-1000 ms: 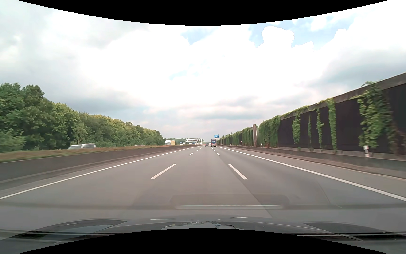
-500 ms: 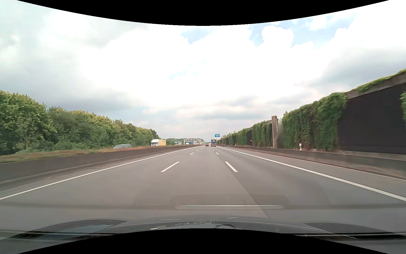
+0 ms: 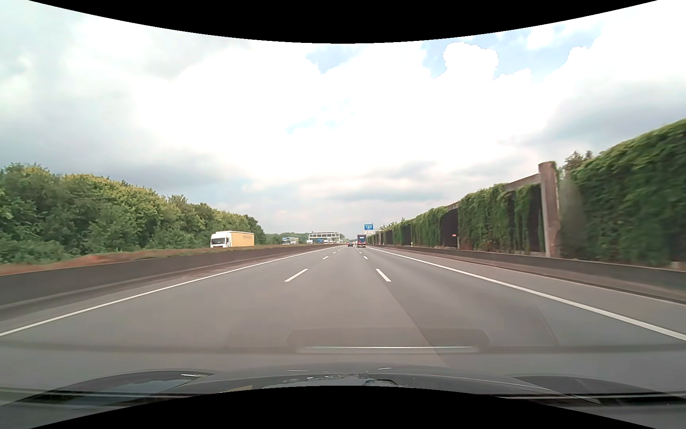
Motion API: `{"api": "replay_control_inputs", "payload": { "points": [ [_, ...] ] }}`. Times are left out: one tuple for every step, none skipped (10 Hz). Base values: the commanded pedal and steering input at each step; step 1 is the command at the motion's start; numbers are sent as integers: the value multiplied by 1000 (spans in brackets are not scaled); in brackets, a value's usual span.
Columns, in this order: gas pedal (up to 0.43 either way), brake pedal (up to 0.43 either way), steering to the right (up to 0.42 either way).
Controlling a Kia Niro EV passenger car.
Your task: Follow the waypoints while adhering to traffic rules and regulations
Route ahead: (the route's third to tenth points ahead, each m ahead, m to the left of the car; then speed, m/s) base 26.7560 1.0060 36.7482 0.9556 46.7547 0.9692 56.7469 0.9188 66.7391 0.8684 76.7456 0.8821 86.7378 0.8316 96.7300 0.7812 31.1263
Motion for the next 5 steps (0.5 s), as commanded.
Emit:
{"api": "replay_control_inputs", "payload": {
  "points": [
    [260, 0, -3],
    [260, 0, -3],
    [260, 0, -2],
    [260, 0, -2],
    [260, 0, -2]
  ]
}}
